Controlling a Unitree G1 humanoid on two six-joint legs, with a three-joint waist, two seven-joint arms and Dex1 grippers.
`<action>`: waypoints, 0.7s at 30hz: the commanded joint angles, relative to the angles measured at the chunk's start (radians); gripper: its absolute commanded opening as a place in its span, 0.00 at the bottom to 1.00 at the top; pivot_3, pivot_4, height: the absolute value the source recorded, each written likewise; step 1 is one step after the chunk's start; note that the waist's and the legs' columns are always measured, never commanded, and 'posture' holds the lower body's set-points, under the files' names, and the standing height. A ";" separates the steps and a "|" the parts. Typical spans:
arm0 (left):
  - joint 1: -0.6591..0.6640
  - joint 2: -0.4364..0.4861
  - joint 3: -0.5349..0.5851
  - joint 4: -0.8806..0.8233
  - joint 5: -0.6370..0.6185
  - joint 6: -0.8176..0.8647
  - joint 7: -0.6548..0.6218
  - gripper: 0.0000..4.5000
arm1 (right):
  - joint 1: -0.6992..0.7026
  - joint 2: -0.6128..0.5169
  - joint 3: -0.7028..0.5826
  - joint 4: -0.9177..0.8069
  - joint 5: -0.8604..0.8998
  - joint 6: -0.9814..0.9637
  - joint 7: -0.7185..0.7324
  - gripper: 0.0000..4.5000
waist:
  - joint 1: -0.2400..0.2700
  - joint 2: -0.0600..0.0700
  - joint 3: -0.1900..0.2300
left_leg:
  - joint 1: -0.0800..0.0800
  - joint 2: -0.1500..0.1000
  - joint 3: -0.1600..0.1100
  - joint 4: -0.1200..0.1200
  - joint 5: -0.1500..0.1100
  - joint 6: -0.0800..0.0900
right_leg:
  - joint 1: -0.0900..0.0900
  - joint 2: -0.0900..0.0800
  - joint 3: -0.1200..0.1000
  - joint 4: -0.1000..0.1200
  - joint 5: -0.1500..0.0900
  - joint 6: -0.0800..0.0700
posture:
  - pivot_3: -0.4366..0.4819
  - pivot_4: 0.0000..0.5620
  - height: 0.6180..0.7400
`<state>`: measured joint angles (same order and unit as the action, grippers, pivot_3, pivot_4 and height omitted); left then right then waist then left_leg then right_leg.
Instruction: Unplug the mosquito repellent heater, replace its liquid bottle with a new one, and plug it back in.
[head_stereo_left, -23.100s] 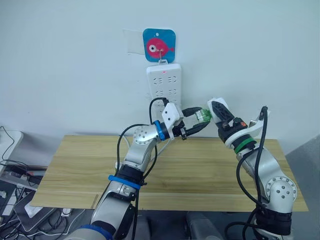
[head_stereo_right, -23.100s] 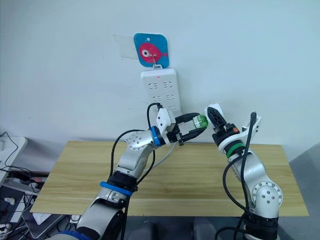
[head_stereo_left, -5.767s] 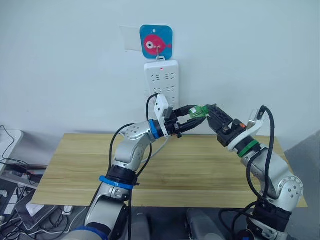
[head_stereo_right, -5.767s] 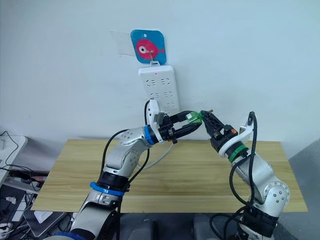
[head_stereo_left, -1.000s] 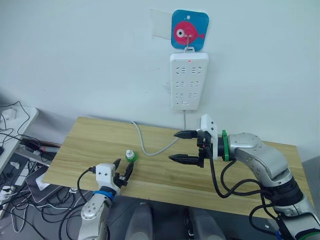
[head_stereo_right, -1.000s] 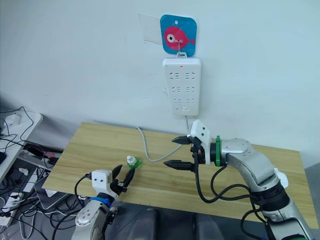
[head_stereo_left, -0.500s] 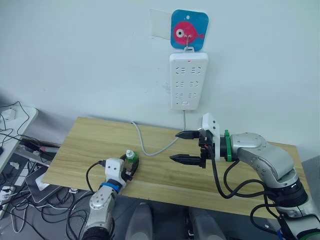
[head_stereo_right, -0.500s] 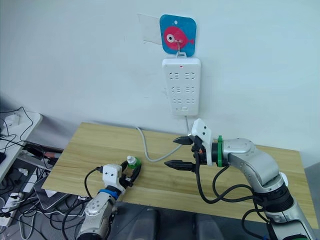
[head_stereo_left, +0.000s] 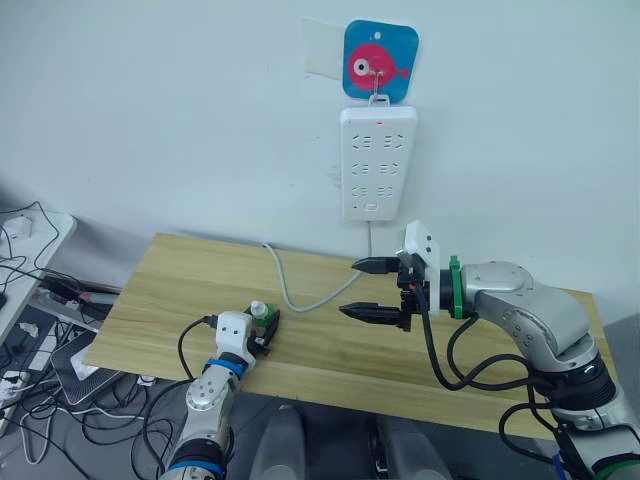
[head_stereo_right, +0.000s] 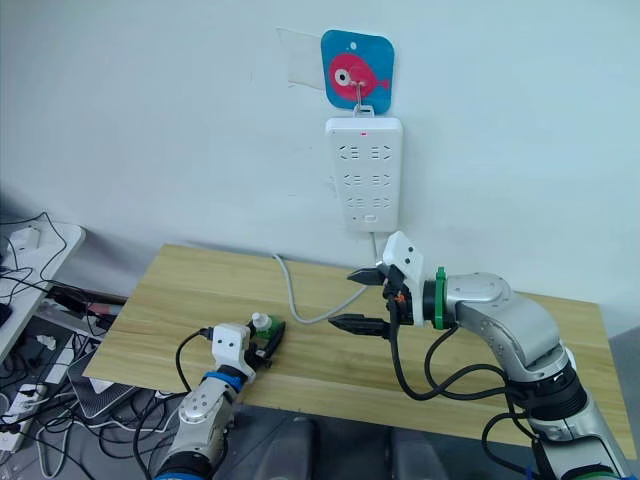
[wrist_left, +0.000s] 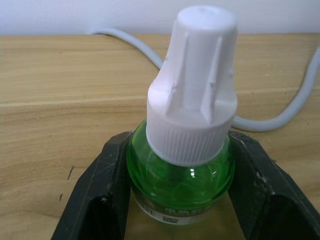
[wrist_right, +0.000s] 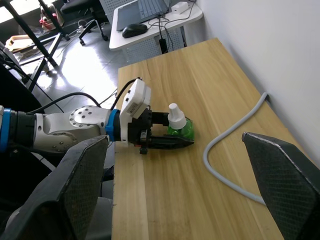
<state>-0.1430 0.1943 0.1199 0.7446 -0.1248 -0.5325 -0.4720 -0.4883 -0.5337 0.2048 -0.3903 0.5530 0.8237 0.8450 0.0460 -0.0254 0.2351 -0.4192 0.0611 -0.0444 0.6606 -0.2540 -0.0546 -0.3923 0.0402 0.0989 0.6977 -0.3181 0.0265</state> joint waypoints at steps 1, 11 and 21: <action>-0.002 0.040 -0.051 -0.121 0.019 0.033 -0.064 0.50 | -0.003 -0.012 -0.033 -0.012 -0.012 -0.049 0.001 1.00 | 0.000 0.000 0.000 | 0.000 0.000 -0.001 0.000 0.000 0.000 | 0.001 0.000 -0.001 0.000 0.000 0.000 | 0.62 0.43 1.00; -0.217 0.241 -0.266 -0.503 -0.148 0.463 -0.625 0.50 | 0.107 -0.020 -0.083 -0.019 -0.048 -0.160 -0.031 1.00 | 0.001 0.005 0.005 | 0.000 -0.001 -0.005 0.000 0.002 -0.004 | 0.003 0.001 -0.004 -0.001 0.000 0.000 | 0.60 0.39 1.00; -0.392 0.251 -0.343 -0.510 -0.215 0.626 -0.892 0.50 | 0.213 0.044 -0.114 -0.137 -0.038 -0.132 -0.179 1.00 | -0.048 0.005 0.005 | 0.001 0.000 -0.006 0.000 0.003 -0.004 | 0.003 0.002 -0.004 0.001 -0.001 -0.001 | 0.47 0.32 1.00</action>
<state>-0.5153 0.4432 -0.2118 0.2411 -0.3162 0.0860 -1.3219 -0.2839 -0.4984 0.1160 -0.4716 0.4942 0.6907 0.6901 -0.0019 -0.0200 0.2397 -0.4187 0.0606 -0.0503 0.6611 -0.2511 -0.0592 -0.3892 0.0423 0.0951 0.6985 -0.3190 0.0250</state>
